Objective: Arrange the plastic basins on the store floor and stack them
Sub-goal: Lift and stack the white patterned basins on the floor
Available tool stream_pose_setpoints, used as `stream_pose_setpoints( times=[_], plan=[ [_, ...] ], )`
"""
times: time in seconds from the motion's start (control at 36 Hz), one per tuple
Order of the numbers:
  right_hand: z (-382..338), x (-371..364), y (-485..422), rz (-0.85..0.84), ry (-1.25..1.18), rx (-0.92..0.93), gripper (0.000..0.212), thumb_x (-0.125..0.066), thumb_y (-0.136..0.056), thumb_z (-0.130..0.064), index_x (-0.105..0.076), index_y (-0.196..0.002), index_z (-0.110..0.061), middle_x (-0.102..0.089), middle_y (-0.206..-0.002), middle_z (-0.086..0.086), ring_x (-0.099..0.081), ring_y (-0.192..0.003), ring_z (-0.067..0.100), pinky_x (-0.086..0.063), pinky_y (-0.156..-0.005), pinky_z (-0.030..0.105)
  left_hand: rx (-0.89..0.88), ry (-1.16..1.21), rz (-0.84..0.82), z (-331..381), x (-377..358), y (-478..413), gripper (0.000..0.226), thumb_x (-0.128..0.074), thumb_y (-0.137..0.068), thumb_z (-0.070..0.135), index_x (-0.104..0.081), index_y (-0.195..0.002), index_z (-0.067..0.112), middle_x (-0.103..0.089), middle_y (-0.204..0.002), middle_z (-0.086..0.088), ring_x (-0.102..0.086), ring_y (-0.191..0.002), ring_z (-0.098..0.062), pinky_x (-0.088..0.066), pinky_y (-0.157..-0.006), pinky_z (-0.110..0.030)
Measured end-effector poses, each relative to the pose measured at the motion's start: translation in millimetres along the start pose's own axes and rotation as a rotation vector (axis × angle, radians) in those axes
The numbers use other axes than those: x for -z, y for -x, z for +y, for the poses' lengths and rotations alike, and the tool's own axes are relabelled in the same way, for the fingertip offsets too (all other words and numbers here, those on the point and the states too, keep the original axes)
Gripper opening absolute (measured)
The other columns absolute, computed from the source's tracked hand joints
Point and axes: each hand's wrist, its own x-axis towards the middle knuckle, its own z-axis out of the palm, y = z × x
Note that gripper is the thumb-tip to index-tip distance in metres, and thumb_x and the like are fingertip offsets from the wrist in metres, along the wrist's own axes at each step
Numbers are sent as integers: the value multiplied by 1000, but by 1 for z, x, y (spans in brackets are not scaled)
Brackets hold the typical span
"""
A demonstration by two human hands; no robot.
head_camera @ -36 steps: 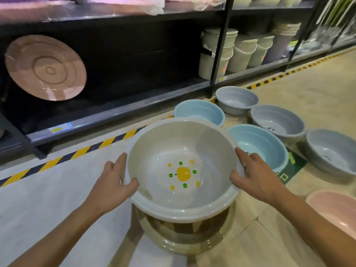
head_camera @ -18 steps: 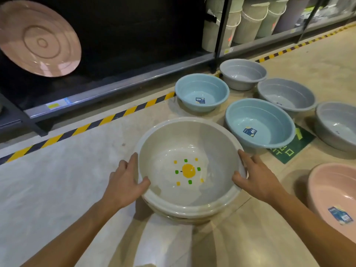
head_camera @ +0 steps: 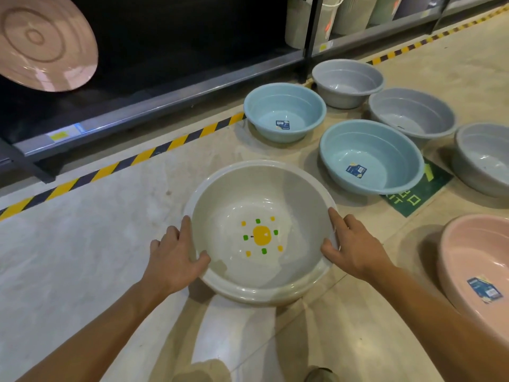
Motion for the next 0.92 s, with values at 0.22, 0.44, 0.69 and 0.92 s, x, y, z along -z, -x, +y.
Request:
stream_pose_setpoints(
  times=[0.22, 0.44, 0.69, 0.92],
  plan=[
    [0, 0, 3, -13, 16, 17, 78, -45, -97, -55, -12, -161, -24, -47, -124, 6, -50, -115, 26, -52, -86, 43, -7, -127, -4, 0, -2, -1, 86, -47, -86, 59, -13, -154, 19, -45, -107, -5, -49, -102, -26, -38, -92, -42],
    [-13, 62, 6, 48, 203, 51, 52, -50, -97, -45, -47, -143, -21, -55, -134, 7, -57, -120, 30, -52, -90, 41, -203, -371, 83, 50, 68, -16, 81, -27, -77, 64, -58, -137, 20, -59, -133, -15, -59, -115, -38, -44, -95, -52],
    [-21, 165, 72, 120, 264, -44, 38, -48, -98, -32, -57, -130, -15, -61, -118, 10, -64, -107, 35, -45, -78, 38, -467, -363, 80, 174, 155, -14, 54, -48, -90, 53, -56, -137, 28, -62, -133, 0, -58, -118, -24, -44, -97, -41],
    [38, 221, 206, 153, 141, -330, 46, -51, -99, -38, -53, -141, -19, -60, -135, 7, -61, -117, 32, -53, -96, 45, -790, -284, 50, 317, 163, 46, 46, -54, -90, 48, -61, -131, 28, -63, -132, -1, -60, -117, -25, -47, -91, -39]
  ],
)
